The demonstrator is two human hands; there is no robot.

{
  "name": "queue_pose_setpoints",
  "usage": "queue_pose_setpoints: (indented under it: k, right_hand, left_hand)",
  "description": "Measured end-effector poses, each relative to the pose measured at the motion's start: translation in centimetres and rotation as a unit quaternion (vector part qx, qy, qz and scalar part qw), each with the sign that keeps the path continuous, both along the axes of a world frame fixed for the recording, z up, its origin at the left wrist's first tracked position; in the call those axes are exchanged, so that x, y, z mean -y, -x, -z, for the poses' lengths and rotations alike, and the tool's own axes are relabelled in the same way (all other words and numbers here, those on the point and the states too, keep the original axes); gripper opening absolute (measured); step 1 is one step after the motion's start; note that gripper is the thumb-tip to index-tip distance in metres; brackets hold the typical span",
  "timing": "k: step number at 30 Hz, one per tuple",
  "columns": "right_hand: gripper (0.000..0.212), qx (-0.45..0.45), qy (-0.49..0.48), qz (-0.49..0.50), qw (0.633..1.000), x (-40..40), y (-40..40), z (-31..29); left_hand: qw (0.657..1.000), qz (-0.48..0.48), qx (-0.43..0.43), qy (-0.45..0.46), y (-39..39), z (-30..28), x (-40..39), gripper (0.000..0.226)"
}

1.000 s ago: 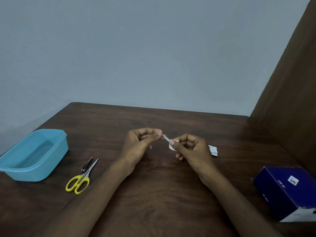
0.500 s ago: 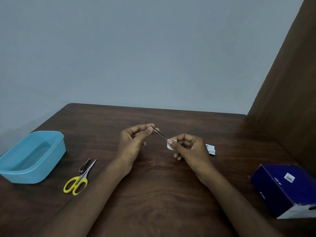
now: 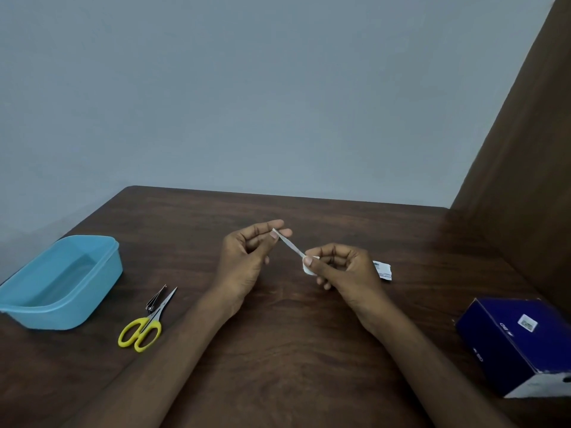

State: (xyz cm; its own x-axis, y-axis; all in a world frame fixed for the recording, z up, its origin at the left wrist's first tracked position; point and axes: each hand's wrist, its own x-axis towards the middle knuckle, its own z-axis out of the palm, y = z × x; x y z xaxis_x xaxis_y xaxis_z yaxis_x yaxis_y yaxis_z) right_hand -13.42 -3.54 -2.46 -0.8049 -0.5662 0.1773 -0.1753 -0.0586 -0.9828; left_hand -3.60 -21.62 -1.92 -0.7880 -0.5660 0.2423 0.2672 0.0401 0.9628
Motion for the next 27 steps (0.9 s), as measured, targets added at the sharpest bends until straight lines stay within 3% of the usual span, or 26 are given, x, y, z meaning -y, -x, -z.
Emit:
queue_pose_setpoints:
  k: [6,14,21,27]
  right_hand:
    - [0.009,-0.008,0.009,0.006,1.0,0.3,-0.5,-0.3]
    - [0.029,-0.03,0.018,0.031,0.999,0.7,-1.2,-0.2]
    - [0.022,-0.065,-0.009,0.03,0.997,0.5,-1.0,-0.3]
    - [0.004,-0.06,-0.009,0.032,0.998,0.0,-0.4,-0.3]
  left_hand:
    - [0.998,0.049,0.003,0.049,-0.1,0.0,-0.6,0.016]
    - [0.988,0.078,0.02,0.134,-0.2,0.4,-0.7,0.015]
    - [0.995,0.026,0.016,0.094,0.0,0.3,-0.7,0.01]
    - [0.997,-0.064,-0.017,-0.034,0.5,0.2,0.3,0.005]
